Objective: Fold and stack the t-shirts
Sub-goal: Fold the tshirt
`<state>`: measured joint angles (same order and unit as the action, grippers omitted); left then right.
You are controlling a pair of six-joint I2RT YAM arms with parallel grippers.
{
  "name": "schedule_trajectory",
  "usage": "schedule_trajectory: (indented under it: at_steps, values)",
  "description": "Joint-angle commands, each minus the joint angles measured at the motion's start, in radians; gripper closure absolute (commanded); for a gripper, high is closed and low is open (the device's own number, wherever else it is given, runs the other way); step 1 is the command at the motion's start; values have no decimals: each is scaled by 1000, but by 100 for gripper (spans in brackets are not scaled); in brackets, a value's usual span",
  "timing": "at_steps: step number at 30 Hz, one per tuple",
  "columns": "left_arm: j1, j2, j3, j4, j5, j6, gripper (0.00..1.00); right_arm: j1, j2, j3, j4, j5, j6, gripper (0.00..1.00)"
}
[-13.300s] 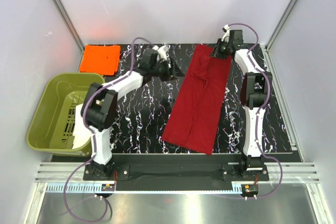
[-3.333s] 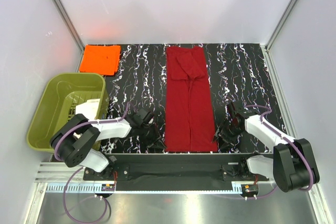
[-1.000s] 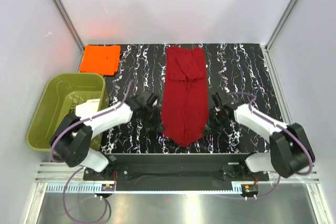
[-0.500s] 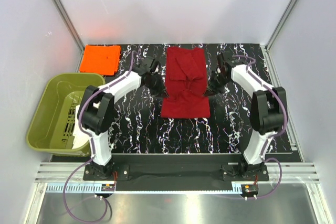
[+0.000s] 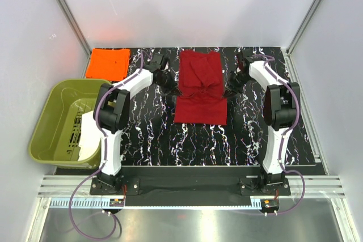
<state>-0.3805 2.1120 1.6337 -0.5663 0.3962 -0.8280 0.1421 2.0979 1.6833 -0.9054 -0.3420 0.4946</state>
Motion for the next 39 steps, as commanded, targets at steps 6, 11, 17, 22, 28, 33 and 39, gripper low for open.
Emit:
schedule_trajectory:
  at_steps: [6, 11, 17, 22, 28, 33, 39]
  values:
    - [22, 52, 75, 51, 52, -26, 100, -33, 51, 104, -29, -34, -48, 100]
    - [31, 78, 98, 78, 66, -48, 100, -39, 86, 139, -29, -52, -47, 100]
    - [40, 98, 143, 85, 69, -69, 100, -39, 125, 193, -50, -66, -54, 100]
    - [41, 120, 166, 100, 79, -97, 95, -47, 139, 219, -61, -64, -59, 99]
    - [46, 155, 190, 115, 73, -106, 87, -62, 178, 275, -64, -68, -54, 89]
    - [66, 184, 270, 47, 17, -66, 66, -82, 228, 378, -79, -66, -57, 71]
    - [66, 42, 296, -78, -218, 104, 30, -98, 208, 513, -217, 127, -152, 37]
